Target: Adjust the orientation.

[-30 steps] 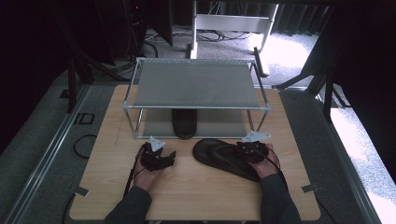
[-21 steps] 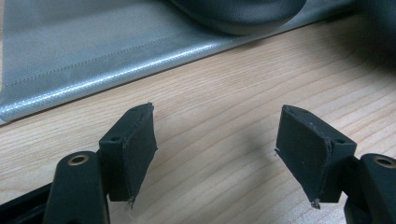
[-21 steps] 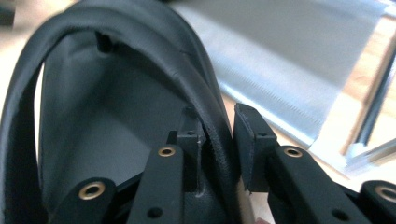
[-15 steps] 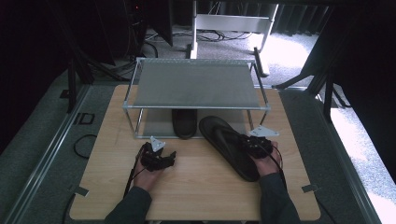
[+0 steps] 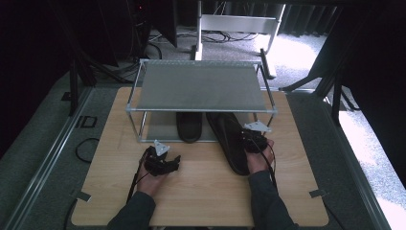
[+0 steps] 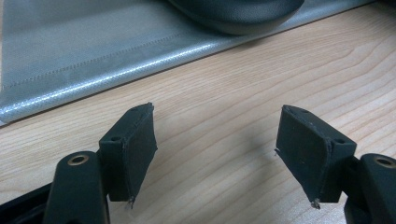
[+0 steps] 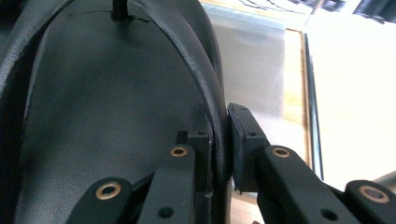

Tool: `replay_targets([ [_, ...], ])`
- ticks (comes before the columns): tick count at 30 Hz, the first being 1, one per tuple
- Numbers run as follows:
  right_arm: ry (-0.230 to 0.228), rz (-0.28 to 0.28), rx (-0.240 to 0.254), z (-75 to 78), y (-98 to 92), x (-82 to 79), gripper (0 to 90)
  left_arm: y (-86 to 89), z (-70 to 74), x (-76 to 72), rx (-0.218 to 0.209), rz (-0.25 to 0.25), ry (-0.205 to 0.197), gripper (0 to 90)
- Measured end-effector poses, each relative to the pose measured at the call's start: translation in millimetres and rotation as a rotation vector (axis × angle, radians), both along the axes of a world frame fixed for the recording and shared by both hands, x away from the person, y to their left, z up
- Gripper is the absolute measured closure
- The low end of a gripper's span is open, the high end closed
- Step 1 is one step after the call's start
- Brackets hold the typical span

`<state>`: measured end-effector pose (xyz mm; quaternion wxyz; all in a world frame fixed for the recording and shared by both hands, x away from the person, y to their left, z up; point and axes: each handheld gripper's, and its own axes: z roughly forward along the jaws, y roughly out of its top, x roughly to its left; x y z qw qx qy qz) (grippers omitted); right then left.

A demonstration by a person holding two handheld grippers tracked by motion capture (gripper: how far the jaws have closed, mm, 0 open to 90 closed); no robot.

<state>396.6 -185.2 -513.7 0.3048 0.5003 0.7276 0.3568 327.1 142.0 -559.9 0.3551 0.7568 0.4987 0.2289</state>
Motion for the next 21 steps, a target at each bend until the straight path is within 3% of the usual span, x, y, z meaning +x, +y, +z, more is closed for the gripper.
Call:
replay_targets([
  [7,0.029,-0.056,-0.022,-10.4,9.7,10.3,79.5,0.6,0.1,0.7,-0.006,0.001,0.005,29.2],
  [12,0.045,-0.051,-0.031,-13.9,12.1,13.4,76.9,4.2,0.2,4.1,-0.04,0.011,0.002,29.7],
  [15,0.044,-0.032,-0.043,-16.4,13.2,11.0,68.5,7.5,0.4,7.4,-0.063,0.024,0.0,32.9],
  [18,0.058,-0.021,-0.031,-15.8,10.3,6.5,56.1,6.7,0.5,8.7,-0.039,0.03,-0.011,33.0],
  [21,0.055,-0.008,-0.013,-14.3,5.5,-3.8,50.4,4.9,0.9,9.8,-0.012,0.027,-0.022,34.6],
])
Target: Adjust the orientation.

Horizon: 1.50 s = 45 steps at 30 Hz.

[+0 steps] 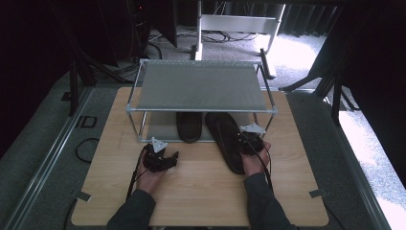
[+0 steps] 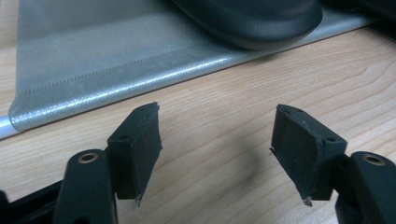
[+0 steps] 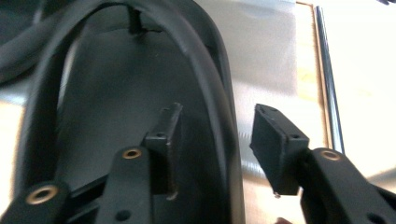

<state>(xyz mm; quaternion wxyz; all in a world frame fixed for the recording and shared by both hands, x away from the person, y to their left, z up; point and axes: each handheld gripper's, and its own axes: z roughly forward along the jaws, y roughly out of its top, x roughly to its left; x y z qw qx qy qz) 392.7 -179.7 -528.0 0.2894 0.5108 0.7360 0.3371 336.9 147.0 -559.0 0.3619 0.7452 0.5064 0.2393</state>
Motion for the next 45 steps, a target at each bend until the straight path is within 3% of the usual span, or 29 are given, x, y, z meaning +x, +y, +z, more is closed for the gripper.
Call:
replay_targets([
  [3,-0.003,0.044,0.004,0.1,-4.8,-13.3,45.4,0.5,1.3,4.2,0.007,0.002,-0.005,36.9],
  [10,-0.003,0.138,0.099,-0.3,-24.2,-49.7,39.3,4.1,0.8,21.6,0.01,0.012,-0.019,38.0],
  [14,0.037,0.196,0.145,0.0,-33.6,-62.2,34.5,3.7,0.1,29.3,0.019,0.011,-0.023,36.1],
  [18,0.043,0.236,0.116,-0.3,-38.6,-73.5,31.3,4.5,-0.4,37.5,0.011,0.009,-0.002,34.5],
  [27,0.031,0.284,0.041,-7.7,-36.0,-91.2,28.1,1.9,-0.4,39.8,0.038,0.001,-0.013,31.9],
  [34,0.018,0.317,0.017,-6.9,-32.0,-99.5,22.5,4.6,-0.1,40.2,0.013,-0.003,-0.008,31.7],
  [39,0.02,0.318,0.023,-6.2,-34.2,-102.1,20.7,4.5,0.2,41.7,0.037,0.028,-0.035,28.0],
  [43,0.03,0.324,0.0,-7.7,-34.2,-105.3,19.1,3.1,-0.7,45.9,0.049,0.025,-0.003,28.2],
  [45,0.034,0.326,-0.009,-9.1,-33.8,-107.3,18.3,5.0,-0.6,46.8,0.029,0.025,0.005,28.2],
])
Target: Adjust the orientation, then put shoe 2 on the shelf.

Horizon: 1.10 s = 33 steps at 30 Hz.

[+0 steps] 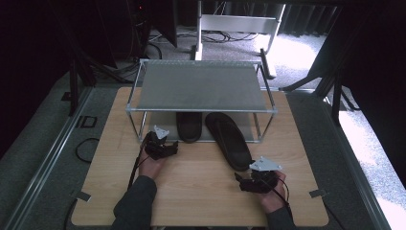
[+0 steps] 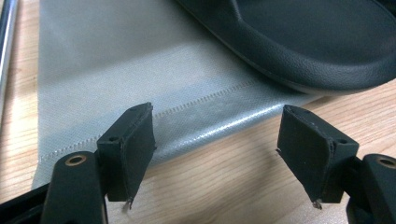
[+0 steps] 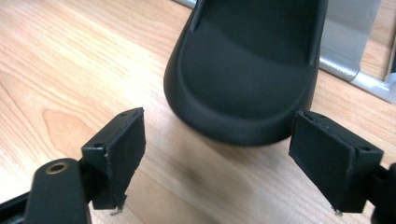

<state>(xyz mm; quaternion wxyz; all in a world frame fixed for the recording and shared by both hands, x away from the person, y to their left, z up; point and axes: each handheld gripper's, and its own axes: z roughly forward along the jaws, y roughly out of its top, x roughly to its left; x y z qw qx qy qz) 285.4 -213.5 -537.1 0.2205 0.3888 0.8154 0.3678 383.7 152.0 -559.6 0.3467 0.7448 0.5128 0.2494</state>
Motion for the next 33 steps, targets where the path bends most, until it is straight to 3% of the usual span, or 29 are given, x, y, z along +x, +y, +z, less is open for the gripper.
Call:
replay_targets([
  [3,0.003,-0.002,-0.008,-1.6,-1.1,-1.3,17.0,1.6,-0.1,0.4,-0.016,0.0,0.001,28.4],
  [19,0.023,-0.048,0.027,-4.7,-12.0,4.5,14.7,0.2,-0.2,0.3,-0.001,0.008,0.0,29.7],
  [25,0.059,-0.037,0.046,-8.5,-11.8,15.1,15.3,0.0,-0.2,0.3,0.002,0.007,0.001,29.8],
  [26,0.082,-0.02,0.068,-9.6,-8.9,19.8,20.0,0.0,-0.2,0.3,0.001,0.007,0.001,29.8],
  [33,0.063,-0.032,0.032,-7.2,1.0,21.5,22.2,0.2,-0.2,0.3,-0.001,0.008,0.001,29.9],
])
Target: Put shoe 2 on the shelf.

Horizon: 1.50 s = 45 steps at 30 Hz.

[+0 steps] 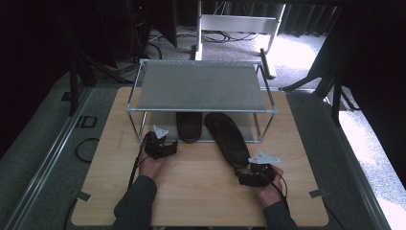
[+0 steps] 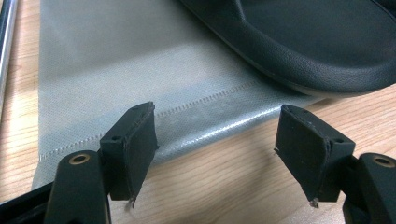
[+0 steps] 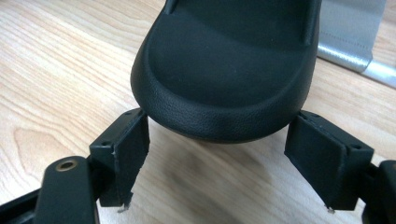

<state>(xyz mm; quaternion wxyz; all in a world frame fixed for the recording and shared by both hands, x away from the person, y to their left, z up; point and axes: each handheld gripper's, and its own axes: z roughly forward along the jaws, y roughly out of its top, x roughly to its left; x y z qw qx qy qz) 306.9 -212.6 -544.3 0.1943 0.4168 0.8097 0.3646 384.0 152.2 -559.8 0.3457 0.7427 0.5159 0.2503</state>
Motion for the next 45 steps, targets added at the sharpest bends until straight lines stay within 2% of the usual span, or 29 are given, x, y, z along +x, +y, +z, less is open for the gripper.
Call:
replay_targets([
  [5,-0.011,0.01,0.014,2.7,6.9,-1.3,23.7,0.1,0.0,0.0,-0.001,0.0,0.0,29.8],
  [10,0.001,0.023,0.024,1.1,11.2,-1.3,25.6,0.2,0.0,0.0,-0.001,0.0,0.0,29.9],
  [15,0.006,0.077,0.033,1.1,18.0,-3.4,32.4,0.5,0.1,0.1,-0.003,-0.001,0.001,29.8],
  [21,0.012,0.098,0.04,0.5,24.7,-2.3,34.1,0.7,0.0,0.1,-0.005,-0.002,0.001,29.9],
  [22,0.013,0.125,0.042,0.6,28.1,-1.9,38.4,0.7,0.0,0.1,-0.006,-0.002,0.0,29.9],
  [26,0.015,0.167,0.057,0.9,36.1,-3.5,36.7,1.1,0.0,0.1,-0.011,-0.002,0.001,29.8],
  [28,0.003,0.14,0.051,0.8,39.8,-2.6,31.3,1.2,0.1,0.0,-0.011,-0.002,0.001,29.9],
  [30,0.004,0.133,0.071,2.1,41.2,-0.8,29.6,1.2,0.1,0.0,-0.011,-0.002,0.001,29.9],
  [31,0.001,0.135,0.074,3.0,42.4,-0.3,29.5,1.2,0.1,0.0,-0.011,-0.002,0.001,29.9],
  [34,-0.013,0.14,0.038,3.1,49.6,1.3,29.7,1.2,0.1,0.0,-0.012,-0.002,0.001,29.9],
  [36,-0.029,0.118,0.017,2.9,53.6,3.2,31.7,1.4,0.1,0.0,-0.012,-0.003,0.001,29.9],
  [42,-0.028,0.098,0.03,4.6,54.9,13.7,31.8,2.0,0.1,0.1,-0.019,-0.005,0.002,29.9],
  [45,-0.029,0.095,0.014,4.0,56.8,20.0,33.5,2.1,0.1,0.0,-0.019,-0.005,0.002,29.9],
])
